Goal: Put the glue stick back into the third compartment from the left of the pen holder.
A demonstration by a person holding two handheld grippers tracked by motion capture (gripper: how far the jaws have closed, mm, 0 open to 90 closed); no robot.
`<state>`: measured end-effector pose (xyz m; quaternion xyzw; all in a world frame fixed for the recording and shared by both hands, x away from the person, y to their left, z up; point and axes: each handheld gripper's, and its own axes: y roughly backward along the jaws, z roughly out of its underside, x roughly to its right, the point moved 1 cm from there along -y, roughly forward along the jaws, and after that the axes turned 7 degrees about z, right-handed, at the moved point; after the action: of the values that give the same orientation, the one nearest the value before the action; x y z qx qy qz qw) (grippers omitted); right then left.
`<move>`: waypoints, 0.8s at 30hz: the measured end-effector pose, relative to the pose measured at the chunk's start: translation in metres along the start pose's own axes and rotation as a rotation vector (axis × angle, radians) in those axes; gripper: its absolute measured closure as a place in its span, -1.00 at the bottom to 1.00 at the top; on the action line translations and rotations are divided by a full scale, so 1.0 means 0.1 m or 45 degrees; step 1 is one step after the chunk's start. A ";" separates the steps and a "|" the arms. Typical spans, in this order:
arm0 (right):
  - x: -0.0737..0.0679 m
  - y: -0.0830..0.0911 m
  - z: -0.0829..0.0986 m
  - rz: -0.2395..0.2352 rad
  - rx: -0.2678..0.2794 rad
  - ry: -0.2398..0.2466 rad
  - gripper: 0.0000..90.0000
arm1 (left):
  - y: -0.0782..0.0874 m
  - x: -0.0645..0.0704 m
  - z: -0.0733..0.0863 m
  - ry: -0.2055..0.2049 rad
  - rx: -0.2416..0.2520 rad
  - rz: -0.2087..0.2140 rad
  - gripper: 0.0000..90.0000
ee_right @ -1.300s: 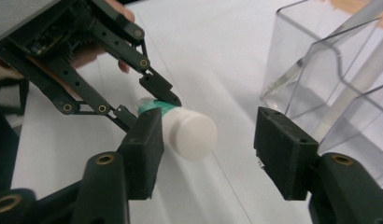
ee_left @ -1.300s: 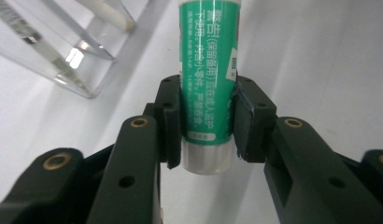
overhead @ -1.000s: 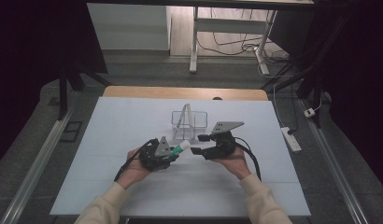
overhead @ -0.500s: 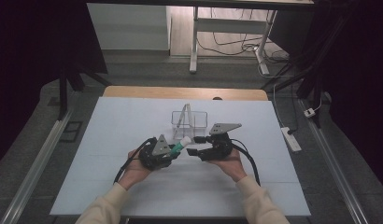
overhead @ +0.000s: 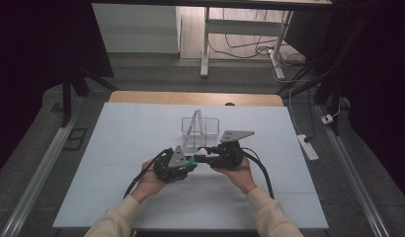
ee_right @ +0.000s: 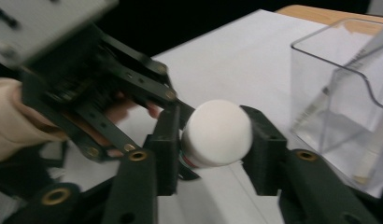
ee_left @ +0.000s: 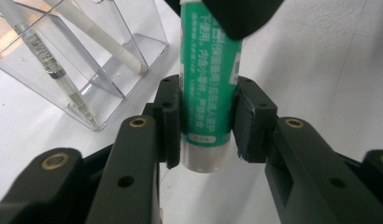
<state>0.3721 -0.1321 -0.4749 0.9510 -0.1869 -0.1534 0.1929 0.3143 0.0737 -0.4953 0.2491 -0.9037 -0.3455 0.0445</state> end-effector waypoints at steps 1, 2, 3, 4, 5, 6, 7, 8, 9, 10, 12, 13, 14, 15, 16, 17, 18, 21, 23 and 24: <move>0.00 0.01 -0.01 -0.017 0.008 -0.004 0.40 | 0.00 0.00 0.00 0.000 -0.002 0.000 0.45; 0.00 0.01 -0.01 -0.029 0.013 0.000 0.42 | -0.01 0.00 0.00 0.001 -0.001 0.001 0.44; -0.01 0.01 -0.01 -0.025 0.014 0.009 0.43 | -0.01 0.00 0.00 0.007 0.004 0.000 0.44; -0.02 0.01 -0.02 -0.018 0.009 0.027 0.43 | -0.01 0.00 0.00 0.016 0.008 0.001 0.43; -0.03 0.01 -0.03 -0.012 0.009 0.039 0.43 | -0.01 -0.01 0.00 0.025 0.014 0.000 0.42; -0.04 0.02 -0.03 -0.004 0.012 0.045 0.43 | -0.01 -0.01 0.00 0.032 0.016 -0.003 0.40; -0.04 0.02 -0.04 0.006 0.012 0.051 0.43 | 0.00 -0.01 0.00 0.038 0.019 -0.004 0.38; -0.04 0.03 -0.04 0.017 0.011 0.060 0.43 | 0.00 -0.02 0.00 0.048 0.026 -0.003 0.36; -0.04 0.03 -0.04 0.028 0.012 0.066 0.43 | 0.02 -0.03 0.00 0.064 0.033 0.004 0.32; -0.03 0.05 -0.05 0.036 0.018 0.070 0.43 | 0.03 -0.03 0.00 0.071 0.036 0.004 0.27; -0.02 0.07 -0.06 0.051 0.034 0.066 0.43 | 0.05 -0.04 0.01 0.085 0.039 -0.005 0.17; -0.01 0.09 -0.06 0.060 0.040 0.064 0.43 | 0.07 -0.05 0.01 0.096 0.039 -0.004 0.13; 0.00 0.12 -0.07 0.070 0.046 0.069 0.43 | 0.09 -0.05 0.03 0.110 0.037 -0.005 0.09; 0.00 0.14 -0.08 0.080 0.054 0.069 0.43 | 0.11 -0.05 0.04 0.123 0.035 -0.015 0.05; 0.01 0.16 -0.09 0.090 0.065 0.070 0.43 | 0.13 -0.04 0.05 0.134 0.034 -0.020 0.03; 0.02 0.19 -0.10 0.096 0.071 0.074 0.43 | 0.15 -0.03 0.06 0.141 0.032 -0.018 0.01; 0.02 0.21 -0.11 0.102 0.078 0.070 0.43 | 0.18 -0.01 0.08 0.140 0.029 -0.023 -0.02; 0.05 0.27 -0.15 0.127 0.093 0.073 0.43 | 0.26 0.02 0.14 0.150 0.029 -0.019 -0.06; 0.07 0.30 -0.17 0.144 0.100 0.071 0.43 | 0.33 0.03 0.20 0.158 0.029 -0.022 -0.07; 0.07 0.32 -0.18 0.151 0.105 0.078 0.43 | 0.37 0.02 0.23 0.168 0.032 -0.022 -0.08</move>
<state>0.3759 -0.1567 -0.4472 0.9496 -0.2431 -0.1048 0.1678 0.2910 0.1099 -0.4887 0.2797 -0.9008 -0.3174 0.0978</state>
